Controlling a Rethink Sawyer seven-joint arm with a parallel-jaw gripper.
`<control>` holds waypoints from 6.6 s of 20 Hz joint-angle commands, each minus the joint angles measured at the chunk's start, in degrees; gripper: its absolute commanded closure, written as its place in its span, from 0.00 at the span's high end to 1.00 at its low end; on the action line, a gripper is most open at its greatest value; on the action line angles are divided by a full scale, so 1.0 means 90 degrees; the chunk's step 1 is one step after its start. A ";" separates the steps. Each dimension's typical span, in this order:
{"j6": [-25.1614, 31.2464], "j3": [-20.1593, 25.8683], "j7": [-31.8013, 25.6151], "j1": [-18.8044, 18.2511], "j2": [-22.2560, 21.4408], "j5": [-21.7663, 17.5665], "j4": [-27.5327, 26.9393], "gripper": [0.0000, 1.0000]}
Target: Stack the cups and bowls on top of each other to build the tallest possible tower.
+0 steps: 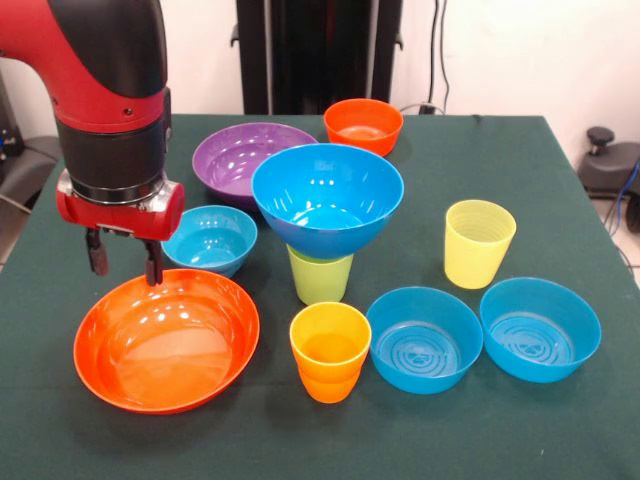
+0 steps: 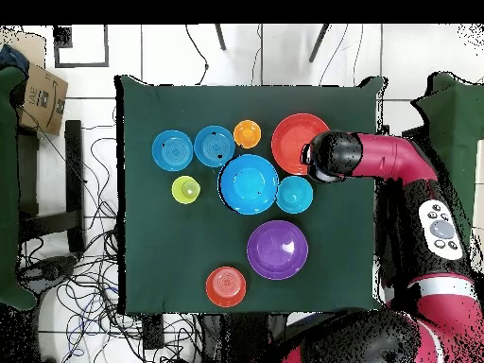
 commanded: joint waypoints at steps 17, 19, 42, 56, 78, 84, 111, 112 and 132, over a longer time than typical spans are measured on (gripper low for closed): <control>-0.0025 -0.0251 -0.1004 0.0497 0.0579 -0.0985 -0.0415 1.00; 0.0003 -0.0260 -0.1044 0.0507 0.0576 -0.1027 -0.0414 1.00; -0.0617 -0.0197 -0.0769 0.0371 0.1180 -0.1194 -0.0580 1.00; -0.0668 -0.0158 -0.0588 0.0287 0.1163 -0.0837 -0.0301 1.00; 0.1513 0.0014 -0.1107 0.0229 0.0130 0.0535 0.0196 1.00; 0.1353 0.0078 -0.1093 0.0133 -0.0001 0.0640 0.0459 1.00; -0.0230 -0.0119 -0.0226 0.0231 0.0213 0.0337 0.0988 0.00; -0.0252 -0.0129 -0.0223 0.0229 0.0233 0.0342 0.0978 0.00; -0.1599 -0.1062 0.1353 0.0635 0.0480 0.0570 0.0722 0.00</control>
